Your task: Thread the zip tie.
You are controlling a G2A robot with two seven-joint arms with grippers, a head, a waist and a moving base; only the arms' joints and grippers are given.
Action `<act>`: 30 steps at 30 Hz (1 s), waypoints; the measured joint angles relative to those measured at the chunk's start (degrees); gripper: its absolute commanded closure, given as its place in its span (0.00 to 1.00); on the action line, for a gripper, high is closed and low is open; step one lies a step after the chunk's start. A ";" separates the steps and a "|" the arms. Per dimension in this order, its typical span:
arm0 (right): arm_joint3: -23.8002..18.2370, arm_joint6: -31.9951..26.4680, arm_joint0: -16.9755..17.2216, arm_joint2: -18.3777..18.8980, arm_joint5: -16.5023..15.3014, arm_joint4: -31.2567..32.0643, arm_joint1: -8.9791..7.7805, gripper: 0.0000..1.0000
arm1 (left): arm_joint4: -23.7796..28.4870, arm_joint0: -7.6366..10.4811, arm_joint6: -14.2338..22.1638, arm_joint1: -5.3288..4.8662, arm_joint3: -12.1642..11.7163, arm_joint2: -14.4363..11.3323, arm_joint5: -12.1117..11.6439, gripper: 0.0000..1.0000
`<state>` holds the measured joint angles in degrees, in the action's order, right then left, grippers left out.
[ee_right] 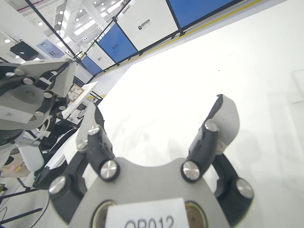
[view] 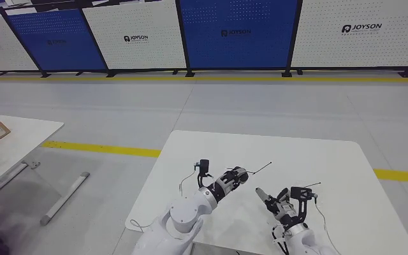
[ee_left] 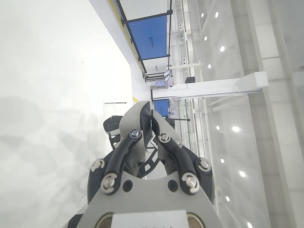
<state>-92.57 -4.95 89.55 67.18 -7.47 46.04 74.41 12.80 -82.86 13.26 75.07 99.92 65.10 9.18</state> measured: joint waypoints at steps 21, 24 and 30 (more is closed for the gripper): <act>3.44 3.52 -2.18 -1.16 -3.33 3.72 0.11 0.89 | 1.61 1.24 1.50 -0.12 -0.86 -1.84 1.55 1.00; 4.15 1.96 -2.83 -1.02 -5.99 2.52 0.00 0.90 | 1.50 1.49 1.58 -0.13 -1.00 -2.29 1.55 1.00; 3.95 1.84 -2.86 -0.75 -7.85 3.16 -0.20 0.87 | 1.34 1.89 2.28 -0.25 -1.37 -2.93 1.91 1.00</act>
<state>-88.62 -3.11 86.69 66.44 -15.32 49.20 74.20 14.14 -80.97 15.54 74.81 98.56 62.17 11.09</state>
